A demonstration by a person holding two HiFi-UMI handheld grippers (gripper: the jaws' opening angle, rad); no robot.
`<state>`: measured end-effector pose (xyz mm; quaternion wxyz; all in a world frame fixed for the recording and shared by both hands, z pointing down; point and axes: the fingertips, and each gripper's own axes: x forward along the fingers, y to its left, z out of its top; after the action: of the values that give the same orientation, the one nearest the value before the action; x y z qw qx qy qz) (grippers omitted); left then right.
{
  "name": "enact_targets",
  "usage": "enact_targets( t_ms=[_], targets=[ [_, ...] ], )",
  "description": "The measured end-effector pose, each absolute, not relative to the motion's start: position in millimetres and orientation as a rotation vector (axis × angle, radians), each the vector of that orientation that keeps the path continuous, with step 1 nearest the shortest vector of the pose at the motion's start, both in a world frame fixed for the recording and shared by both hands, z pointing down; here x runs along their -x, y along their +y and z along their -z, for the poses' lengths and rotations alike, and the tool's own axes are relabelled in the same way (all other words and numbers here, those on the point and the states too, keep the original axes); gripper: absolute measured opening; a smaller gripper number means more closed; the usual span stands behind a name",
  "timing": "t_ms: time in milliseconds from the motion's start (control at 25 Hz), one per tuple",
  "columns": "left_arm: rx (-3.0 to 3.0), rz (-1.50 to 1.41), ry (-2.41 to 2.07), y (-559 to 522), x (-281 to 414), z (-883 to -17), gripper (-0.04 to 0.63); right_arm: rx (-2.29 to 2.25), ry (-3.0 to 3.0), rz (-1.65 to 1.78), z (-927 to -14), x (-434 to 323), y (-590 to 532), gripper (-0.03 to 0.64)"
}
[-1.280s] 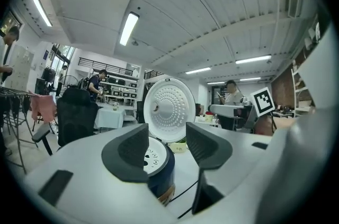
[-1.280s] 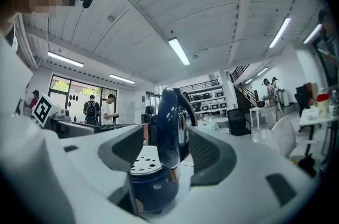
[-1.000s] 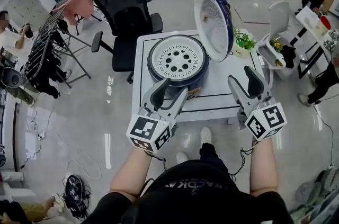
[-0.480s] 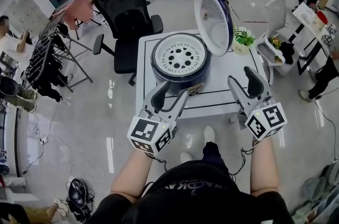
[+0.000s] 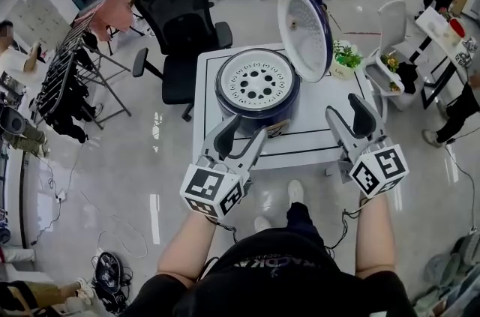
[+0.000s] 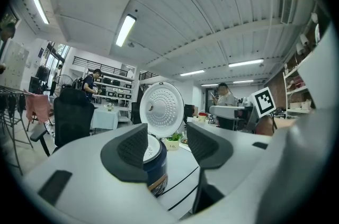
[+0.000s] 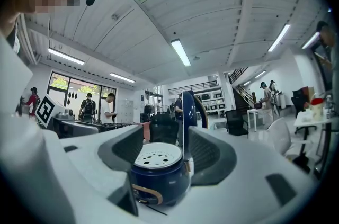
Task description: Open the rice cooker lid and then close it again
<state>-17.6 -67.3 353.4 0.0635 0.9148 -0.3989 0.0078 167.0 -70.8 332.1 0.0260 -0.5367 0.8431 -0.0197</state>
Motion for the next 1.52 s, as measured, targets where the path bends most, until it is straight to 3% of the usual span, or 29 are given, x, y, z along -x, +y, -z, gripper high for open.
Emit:
enact_targets(
  t_ms=[1520],
  targets=[
    [-2.701,-0.005,-1.392,-174,-35,-340,0.221,1.622,2.645,0.012,-317,-245,-224,0.25]
  ],
)
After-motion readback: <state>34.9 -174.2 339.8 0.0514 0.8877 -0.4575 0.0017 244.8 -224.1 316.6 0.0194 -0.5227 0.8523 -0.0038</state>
